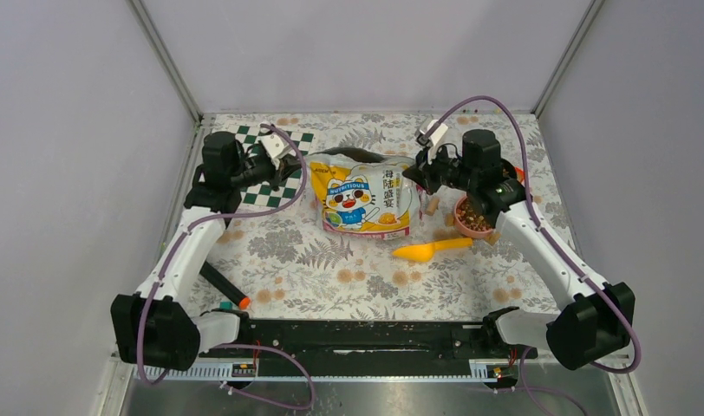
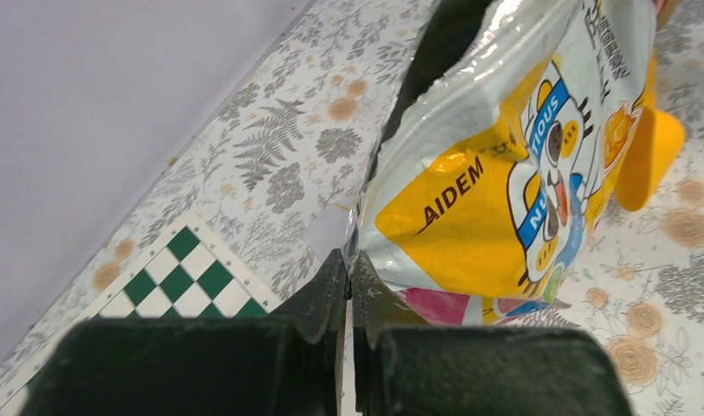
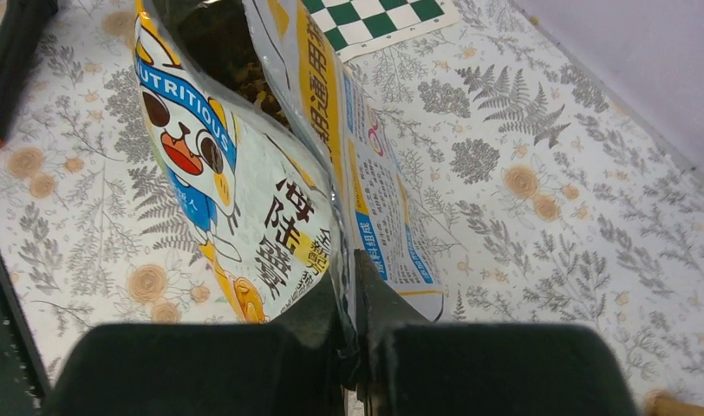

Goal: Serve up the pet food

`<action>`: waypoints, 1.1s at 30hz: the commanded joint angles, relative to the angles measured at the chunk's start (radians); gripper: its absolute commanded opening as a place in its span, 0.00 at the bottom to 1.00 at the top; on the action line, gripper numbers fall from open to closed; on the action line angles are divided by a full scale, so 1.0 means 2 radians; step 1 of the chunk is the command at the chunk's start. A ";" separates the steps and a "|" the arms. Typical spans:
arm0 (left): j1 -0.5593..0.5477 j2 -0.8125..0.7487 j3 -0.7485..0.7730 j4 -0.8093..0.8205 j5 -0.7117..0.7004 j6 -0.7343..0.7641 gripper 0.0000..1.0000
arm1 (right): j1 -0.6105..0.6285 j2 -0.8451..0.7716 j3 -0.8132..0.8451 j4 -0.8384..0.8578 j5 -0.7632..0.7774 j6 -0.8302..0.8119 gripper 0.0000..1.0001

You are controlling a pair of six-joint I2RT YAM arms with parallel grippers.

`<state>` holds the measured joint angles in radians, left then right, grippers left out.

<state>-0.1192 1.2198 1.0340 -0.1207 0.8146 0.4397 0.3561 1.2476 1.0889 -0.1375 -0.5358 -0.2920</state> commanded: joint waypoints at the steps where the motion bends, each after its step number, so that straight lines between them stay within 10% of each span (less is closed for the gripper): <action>1: 0.019 -0.071 -0.016 0.080 -0.111 0.050 0.00 | -0.028 -0.056 0.006 0.151 0.058 -0.068 0.00; 19: -0.112 -0.141 -0.101 0.152 -0.382 0.213 0.00 | -0.028 -0.055 -0.102 0.283 0.108 -0.111 0.00; 33: -0.126 -0.186 -0.239 0.241 -0.523 0.198 0.00 | -0.028 -0.053 -0.164 0.329 0.124 -0.094 0.00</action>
<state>-0.4107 0.8879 0.6018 0.1963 0.1345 0.8051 0.3565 1.1812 0.7616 0.3523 -0.5095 -0.4465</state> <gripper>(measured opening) 0.013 0.022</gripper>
